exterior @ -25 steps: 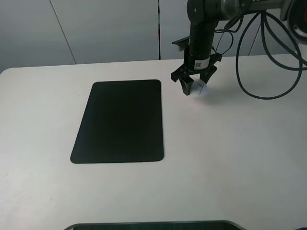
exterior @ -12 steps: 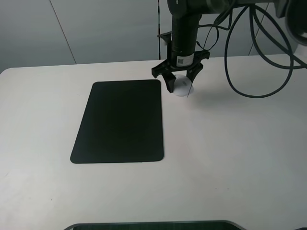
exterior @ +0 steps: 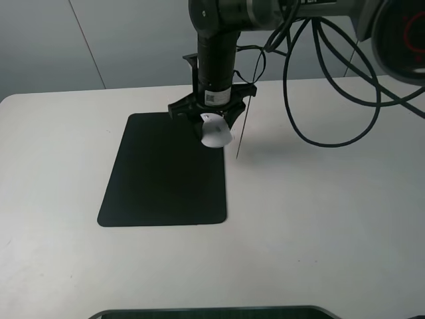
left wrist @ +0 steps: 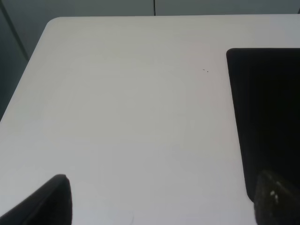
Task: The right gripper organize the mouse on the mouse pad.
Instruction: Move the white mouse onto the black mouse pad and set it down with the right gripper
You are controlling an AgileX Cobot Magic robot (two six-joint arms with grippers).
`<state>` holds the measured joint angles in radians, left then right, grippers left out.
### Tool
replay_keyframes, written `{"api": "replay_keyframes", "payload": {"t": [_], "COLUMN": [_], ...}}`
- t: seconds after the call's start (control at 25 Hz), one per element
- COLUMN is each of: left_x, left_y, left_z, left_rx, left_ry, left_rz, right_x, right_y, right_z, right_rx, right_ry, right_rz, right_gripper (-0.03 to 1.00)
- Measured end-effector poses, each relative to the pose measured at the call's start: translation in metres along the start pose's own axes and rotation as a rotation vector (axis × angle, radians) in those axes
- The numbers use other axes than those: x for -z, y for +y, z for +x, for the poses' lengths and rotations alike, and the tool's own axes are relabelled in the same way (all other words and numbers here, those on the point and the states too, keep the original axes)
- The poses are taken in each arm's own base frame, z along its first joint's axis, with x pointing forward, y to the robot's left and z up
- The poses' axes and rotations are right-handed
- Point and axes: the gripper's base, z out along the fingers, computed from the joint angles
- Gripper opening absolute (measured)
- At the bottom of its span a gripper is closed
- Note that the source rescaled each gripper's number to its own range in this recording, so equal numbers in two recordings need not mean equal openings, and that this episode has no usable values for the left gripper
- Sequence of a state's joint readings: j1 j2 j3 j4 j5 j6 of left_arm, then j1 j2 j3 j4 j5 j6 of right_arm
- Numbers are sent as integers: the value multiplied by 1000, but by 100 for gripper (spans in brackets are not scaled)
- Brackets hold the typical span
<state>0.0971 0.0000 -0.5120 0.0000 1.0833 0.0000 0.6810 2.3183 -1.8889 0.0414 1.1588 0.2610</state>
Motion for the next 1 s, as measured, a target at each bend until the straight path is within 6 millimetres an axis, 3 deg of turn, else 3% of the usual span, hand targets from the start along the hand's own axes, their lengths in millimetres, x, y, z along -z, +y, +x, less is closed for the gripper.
{"api": "replay_keyframes", "payload": {"t": [0.4,0.8,1.0], "left_x": [0,0,0], "left_y": [0,0,0], "left_z": [0,0,0], "left_rx": [0,0,0], "left_ry": [0,0,0], "left_rz": [0,0,0], "right_x": [10,-15,-32], "right_y": [34,72,72], "right_z": [-12,-14,-12], "right_rx": [-3,-23,-45], "right_ry": [-101,-54,-22], "right_rz": [-72,-98,-65], "right_gripper": [1,1,1]}}
